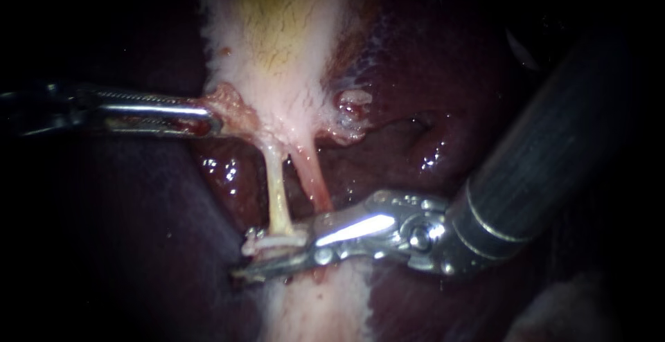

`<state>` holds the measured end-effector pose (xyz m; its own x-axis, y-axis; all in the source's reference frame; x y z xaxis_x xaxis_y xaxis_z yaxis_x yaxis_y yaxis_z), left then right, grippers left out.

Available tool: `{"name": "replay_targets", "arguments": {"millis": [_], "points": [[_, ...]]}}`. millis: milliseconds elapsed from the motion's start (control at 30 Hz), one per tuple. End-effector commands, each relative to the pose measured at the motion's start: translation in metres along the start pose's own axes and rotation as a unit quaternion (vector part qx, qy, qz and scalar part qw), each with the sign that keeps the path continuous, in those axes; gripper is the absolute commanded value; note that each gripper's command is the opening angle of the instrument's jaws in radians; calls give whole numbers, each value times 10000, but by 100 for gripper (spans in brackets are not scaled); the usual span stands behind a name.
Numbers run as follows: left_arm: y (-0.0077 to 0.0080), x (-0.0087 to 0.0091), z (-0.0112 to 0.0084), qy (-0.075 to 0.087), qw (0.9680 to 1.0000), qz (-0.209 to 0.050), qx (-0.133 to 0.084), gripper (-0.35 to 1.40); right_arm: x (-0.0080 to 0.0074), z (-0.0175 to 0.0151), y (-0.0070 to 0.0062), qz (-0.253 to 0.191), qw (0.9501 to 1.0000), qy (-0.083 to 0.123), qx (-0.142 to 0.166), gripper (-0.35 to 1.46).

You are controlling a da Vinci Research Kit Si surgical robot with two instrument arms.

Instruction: Going back second clip left tube

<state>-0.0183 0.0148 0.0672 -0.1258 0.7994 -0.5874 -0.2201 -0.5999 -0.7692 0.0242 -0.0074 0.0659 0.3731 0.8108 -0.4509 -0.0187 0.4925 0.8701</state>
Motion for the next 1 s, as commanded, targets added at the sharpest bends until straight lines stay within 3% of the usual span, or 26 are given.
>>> {"name": "replay_targets", "arguments": {"millis": [33, 300, 367, 467, 767, 1000], "points": [[0, 0, 0, -1, 10000, 1, 0, -35, -1, -2, 4, -151, 9999, 5, -27, 43], [0, 0, 0, -1, 10000, 0, 1, -35, -1, -7, 28, -691, 9966, 140, -434, 47], [0, 0, 0, 0, 10000, 0, 1, -35, -1, -8, 32, -855, 9934, 204, -730, 49], [0, 0, 0, 0, 10000, 0, 1, -35, -1, -10, 36, -1054, 9900, 206, -919, 50], [1, 0, -1, -1, 10000, 1, -1, -35, -6, -28, 34, -1600, 9824, 155, -955, 50], [1, -1, -3, -4, 10000, 2, -7, -35, -8, -67, 27, -2293, 9683, 100, -989, 50]]}}
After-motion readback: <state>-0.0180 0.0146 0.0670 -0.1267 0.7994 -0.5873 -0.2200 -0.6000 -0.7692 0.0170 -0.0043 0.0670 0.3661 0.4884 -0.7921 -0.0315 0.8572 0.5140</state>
